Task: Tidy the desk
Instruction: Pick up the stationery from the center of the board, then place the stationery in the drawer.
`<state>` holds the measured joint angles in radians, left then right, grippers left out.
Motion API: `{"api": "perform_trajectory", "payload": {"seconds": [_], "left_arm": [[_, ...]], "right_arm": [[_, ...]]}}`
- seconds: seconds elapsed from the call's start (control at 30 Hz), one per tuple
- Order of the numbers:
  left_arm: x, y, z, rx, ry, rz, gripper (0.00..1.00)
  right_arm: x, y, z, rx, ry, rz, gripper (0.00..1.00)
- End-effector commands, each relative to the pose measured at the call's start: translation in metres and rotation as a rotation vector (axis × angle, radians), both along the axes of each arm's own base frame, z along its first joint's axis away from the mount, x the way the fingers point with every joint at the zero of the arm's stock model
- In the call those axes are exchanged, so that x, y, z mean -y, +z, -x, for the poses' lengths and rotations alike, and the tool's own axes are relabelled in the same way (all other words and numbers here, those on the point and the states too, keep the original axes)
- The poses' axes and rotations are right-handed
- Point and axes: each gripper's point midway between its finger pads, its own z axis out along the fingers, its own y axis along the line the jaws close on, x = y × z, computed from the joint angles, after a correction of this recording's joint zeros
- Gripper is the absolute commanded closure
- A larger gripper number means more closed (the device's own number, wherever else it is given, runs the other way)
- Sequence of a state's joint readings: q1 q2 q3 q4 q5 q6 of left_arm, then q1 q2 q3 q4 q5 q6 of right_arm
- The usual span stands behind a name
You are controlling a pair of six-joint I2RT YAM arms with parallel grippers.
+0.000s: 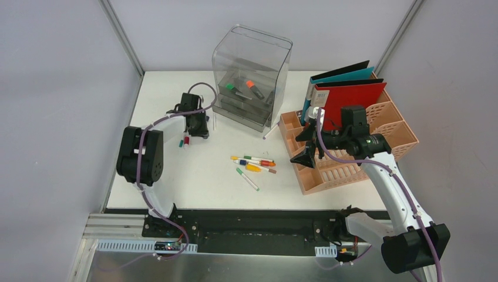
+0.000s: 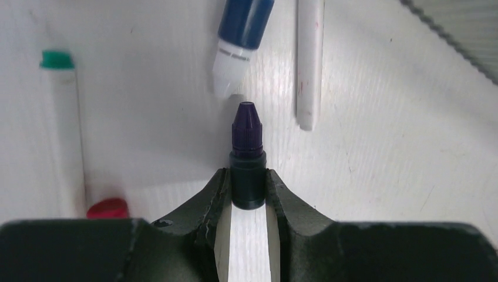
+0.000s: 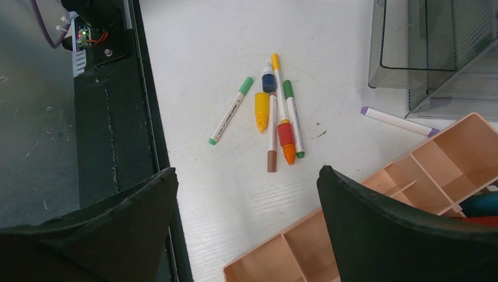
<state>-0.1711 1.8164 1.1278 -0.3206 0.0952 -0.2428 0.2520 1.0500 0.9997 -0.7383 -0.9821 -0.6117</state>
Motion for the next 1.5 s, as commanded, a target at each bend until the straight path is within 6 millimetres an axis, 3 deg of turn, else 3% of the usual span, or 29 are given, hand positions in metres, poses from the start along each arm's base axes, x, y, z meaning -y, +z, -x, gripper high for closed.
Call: {"api": "perform_trajectory", "payload": {"seconds": [0.0,0.2,0.37,0.73,1.03,1.33,1.47], "left_arm": [[0.000,0.043,0.006,0.153,0.023,0.027,1.00],[-0.001,0.076,0.027,0.351,0.100,0.131,1.00],[-0.014,0.090,0.046,0.442,0.293,0.231,1.00],[0.039,0.157,0.061,0.618,0.042,0.556,1.00],[0.062,0.181,0.054,0.632,-0.029,0.708,1.00],[0.093,0.204,0.032,0.604,-0.138,0.903,1.00],[0.105,0.203,0.014,0.555,-0.155,0.986,1.00]], "right_arm": [[-0.001,0.009,0.001,0.049,0.023,-0.027,0.08],[0.000,0.011,0.002,0.055,0.024,-0.031,0.08],[0.000,0.013,0.003,0.062,0.025,-0.036,0.08],[0.000,0.014,0.004,0.063,0.025,-0.039,0.08],[0.000,0.015,0.004,0.063,0.026,-0.042,0.08],[0.001,0.014,0.003,0.063,0.023,-0.042,0.08],[0.000,0.014,0.004,0.060,0.026,-0.043,0.08]]}}
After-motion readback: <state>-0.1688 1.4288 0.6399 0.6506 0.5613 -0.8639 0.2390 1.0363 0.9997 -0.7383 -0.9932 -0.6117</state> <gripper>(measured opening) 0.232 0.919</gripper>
